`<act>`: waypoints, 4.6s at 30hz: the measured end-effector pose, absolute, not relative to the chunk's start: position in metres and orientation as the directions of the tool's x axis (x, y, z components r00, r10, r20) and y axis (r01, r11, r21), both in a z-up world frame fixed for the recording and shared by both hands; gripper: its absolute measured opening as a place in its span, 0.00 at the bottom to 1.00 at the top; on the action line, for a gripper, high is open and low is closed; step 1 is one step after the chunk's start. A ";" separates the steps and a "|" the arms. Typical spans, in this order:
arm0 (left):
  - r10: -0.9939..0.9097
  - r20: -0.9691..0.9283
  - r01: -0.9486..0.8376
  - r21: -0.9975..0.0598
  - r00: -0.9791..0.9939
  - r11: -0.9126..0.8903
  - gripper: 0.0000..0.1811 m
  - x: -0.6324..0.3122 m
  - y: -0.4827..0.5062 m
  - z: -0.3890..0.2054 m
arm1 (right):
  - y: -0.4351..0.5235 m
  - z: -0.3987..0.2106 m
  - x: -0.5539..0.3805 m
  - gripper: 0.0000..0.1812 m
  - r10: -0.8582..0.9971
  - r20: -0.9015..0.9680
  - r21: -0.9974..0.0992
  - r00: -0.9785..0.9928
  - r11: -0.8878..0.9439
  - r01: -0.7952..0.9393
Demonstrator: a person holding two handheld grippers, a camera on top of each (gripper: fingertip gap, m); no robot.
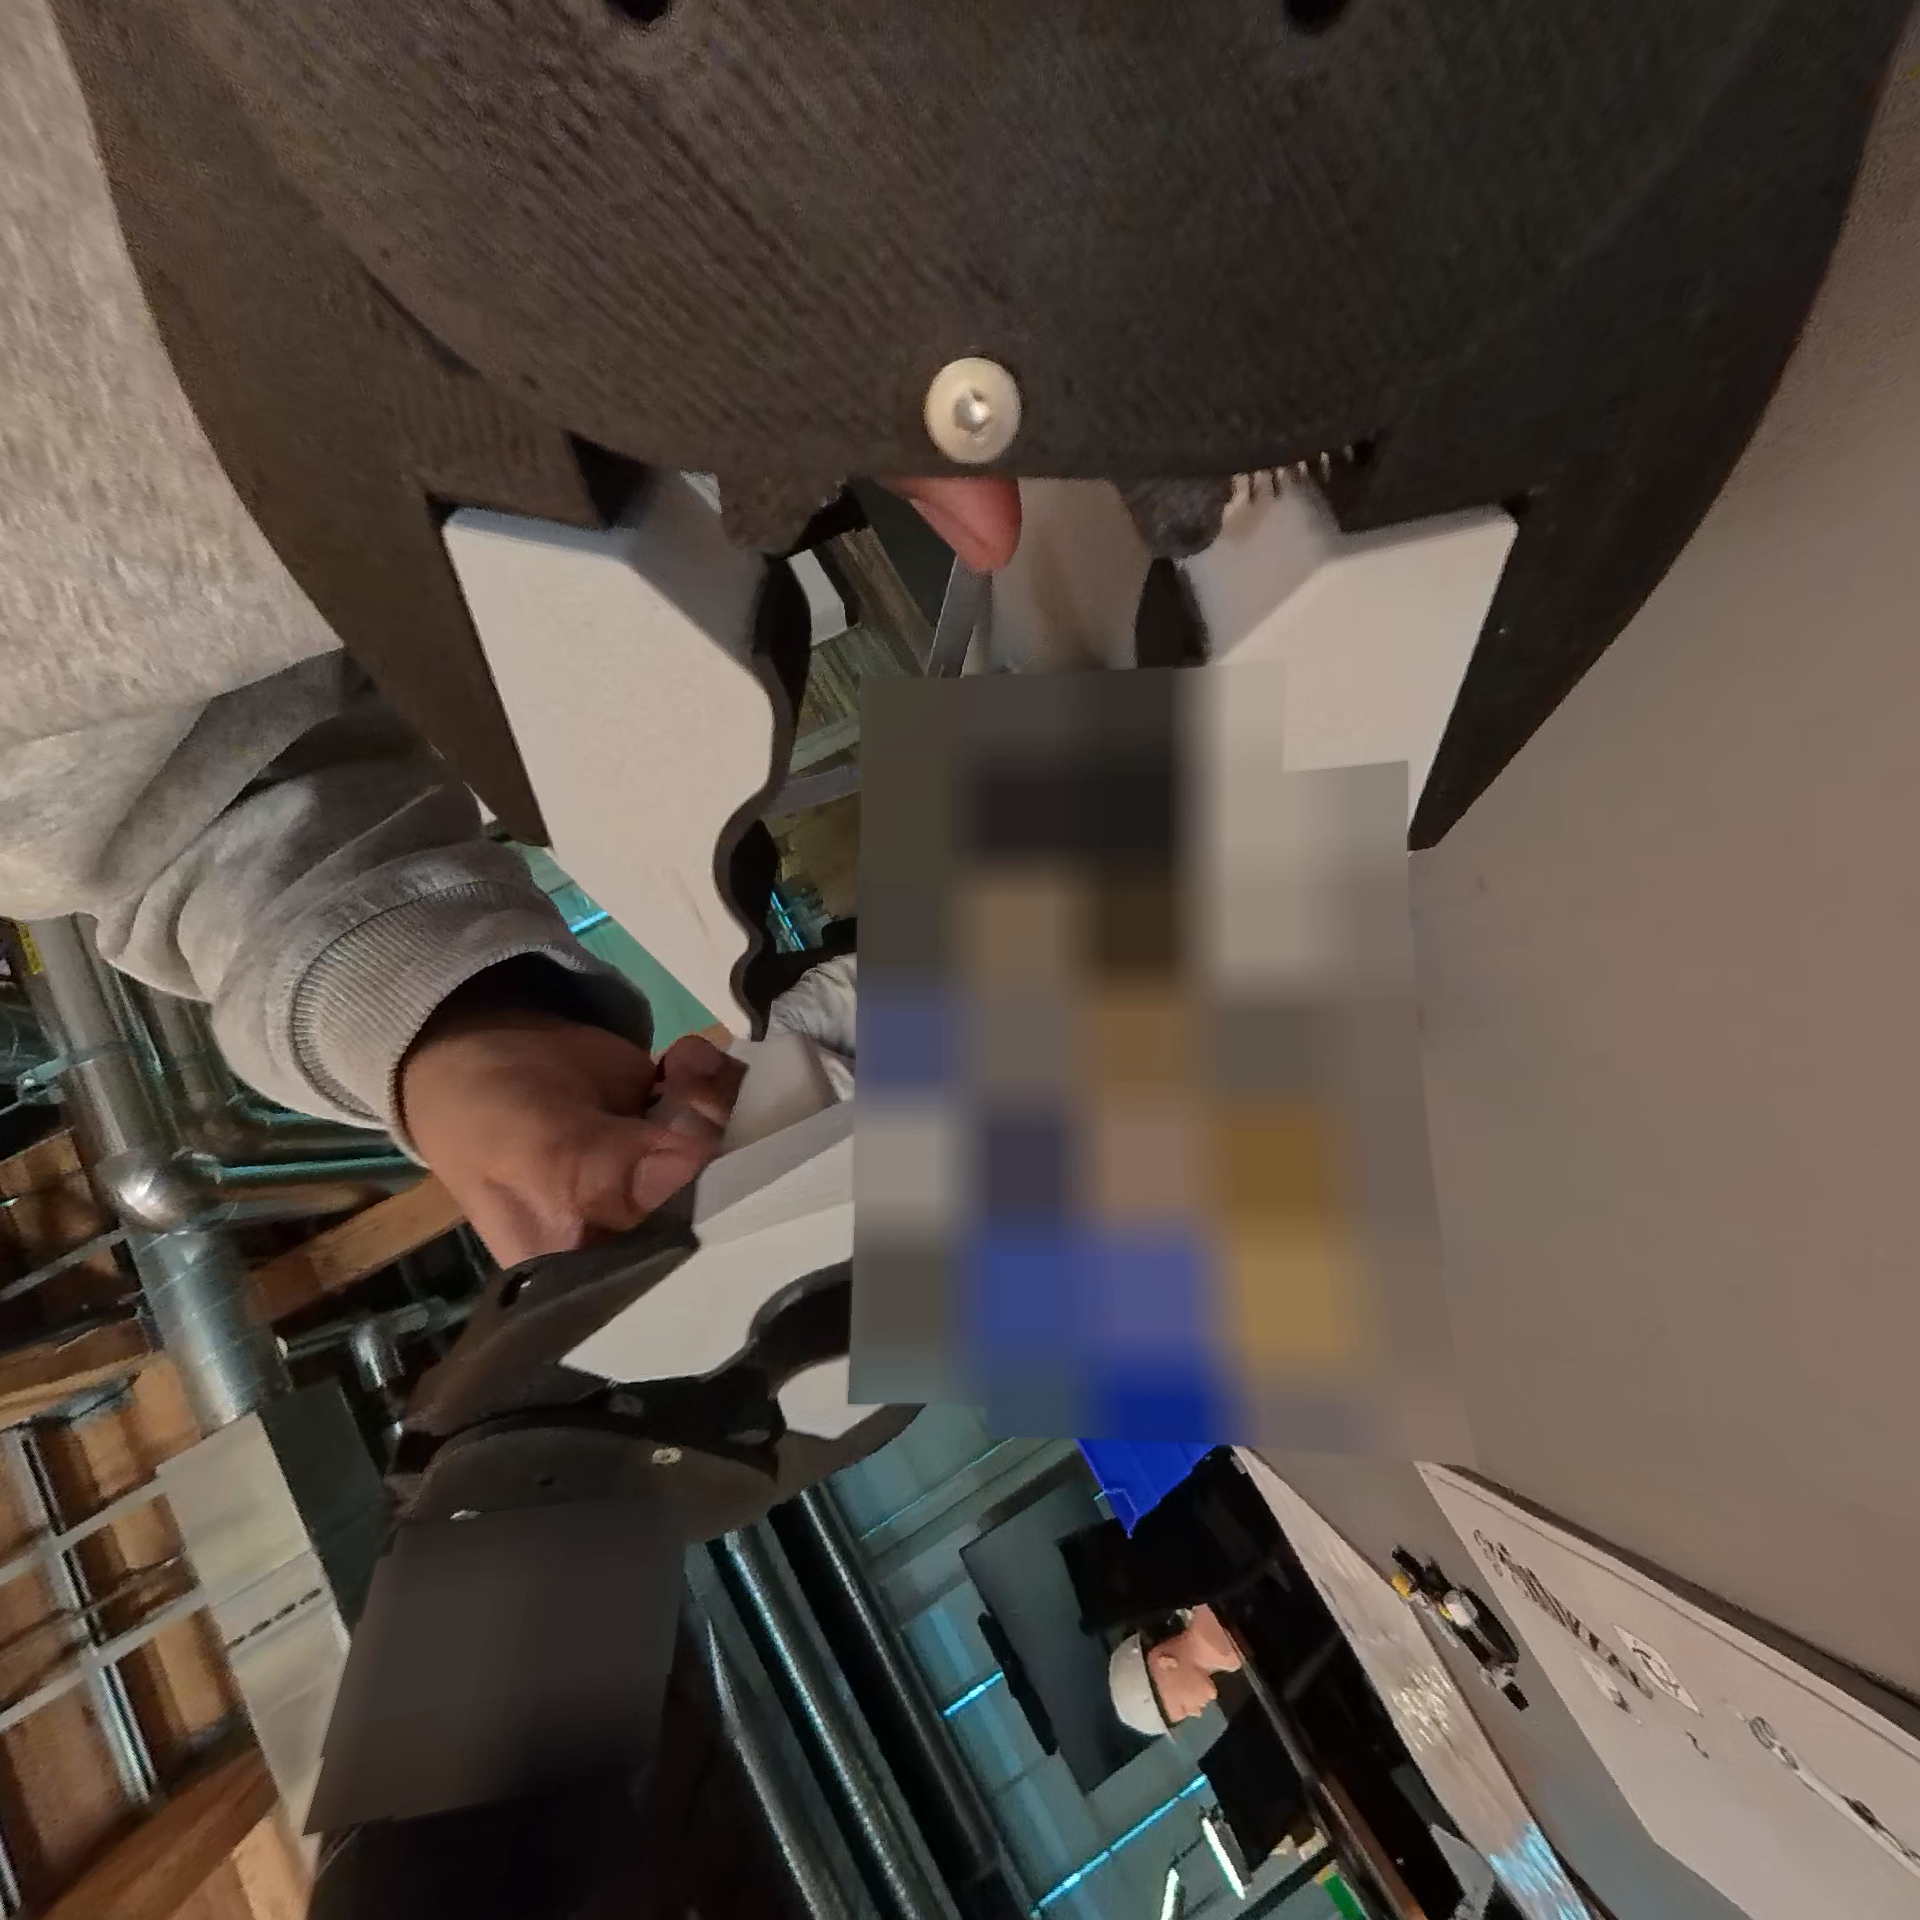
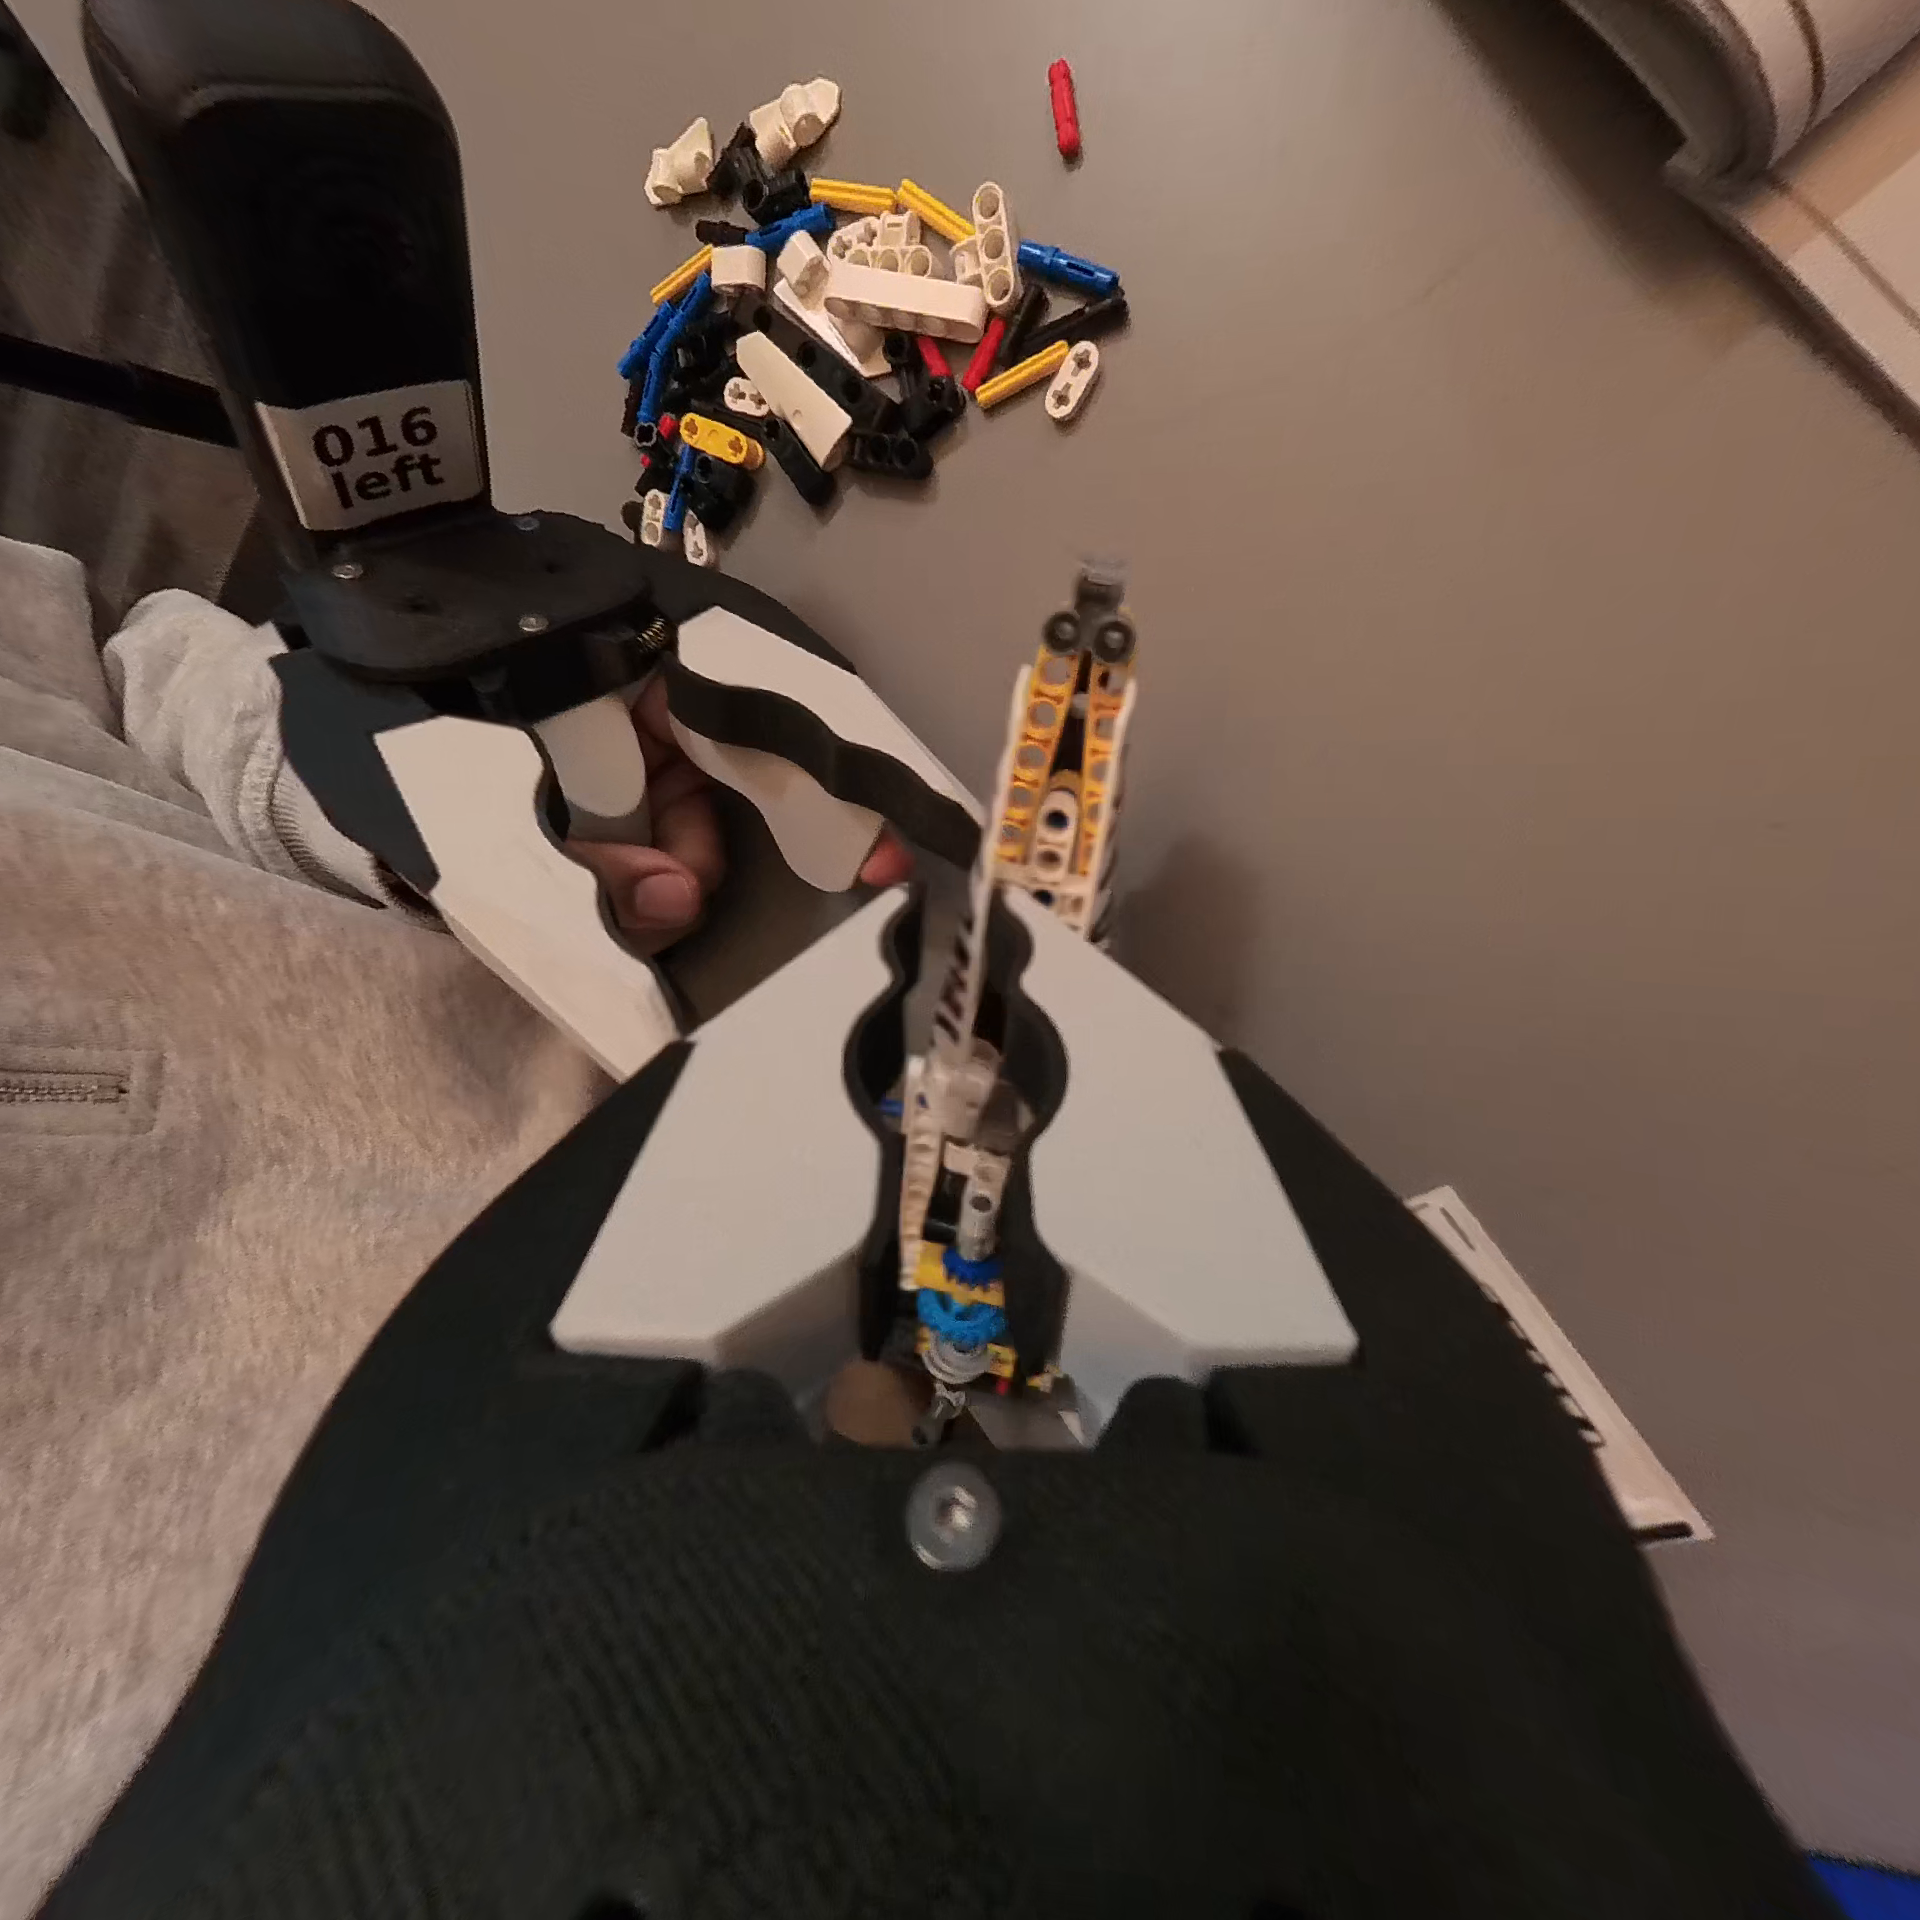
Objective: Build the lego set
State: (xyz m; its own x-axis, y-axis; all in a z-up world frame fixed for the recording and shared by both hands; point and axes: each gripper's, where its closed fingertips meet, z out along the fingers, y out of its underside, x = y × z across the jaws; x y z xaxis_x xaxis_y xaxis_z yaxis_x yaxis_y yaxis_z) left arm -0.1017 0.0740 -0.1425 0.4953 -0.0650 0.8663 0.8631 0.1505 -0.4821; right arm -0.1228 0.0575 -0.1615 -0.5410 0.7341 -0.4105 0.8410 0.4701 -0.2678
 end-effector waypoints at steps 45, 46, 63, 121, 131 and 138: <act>-0.126 0.885 0.893 -0.445 0.449 0.063 0.51 -0.090 0.079 -0.143 | 0.068 -0.162 -0.103 0.00 0.727 -0.489 -0.257 -0.482 0.408 0.876; -0.126 0.886 0.895 -0.444 0.447 0.052 0.52 -0.088 0.080 -0.144 | 0.069 -0.163 -0.103 0.00 0.727 -0.479 -0.258 -0.492 0.419 0.871; -0.144 0.897 0.907 -0.420 0.417 0.013 0.53 -0.083 0.083 -0.145 | 0.078 -0.167 -0.115 0.01 0.741 -0.372 -0.302 -0.558 0.472 0.828; 0.053 0.864 0.847 -0.501 0.500 0.178 0.63 -0.109 0.066 -0.152 | 0.098 -0.049 -0.080 0.28 0.836 0.126 -0.935 -0.535 0.281 0.218; 0.295 0.652 0.594 -0.758 0.698 0.268 0.60 -0.113 0.017 -0.130 | 0.169 -0.129 -0.030 0.44 0.897 0.058 -0.944 -0.439 0.192 0.268; 0.435 0.566 0.528 -0.821 0.700 0.219 0.56 -0.139 0.006 -0.130 | 0.152 -0.204 0.000 0.40 0.821 -0.047 -0.834 -0.569 0.282 0.475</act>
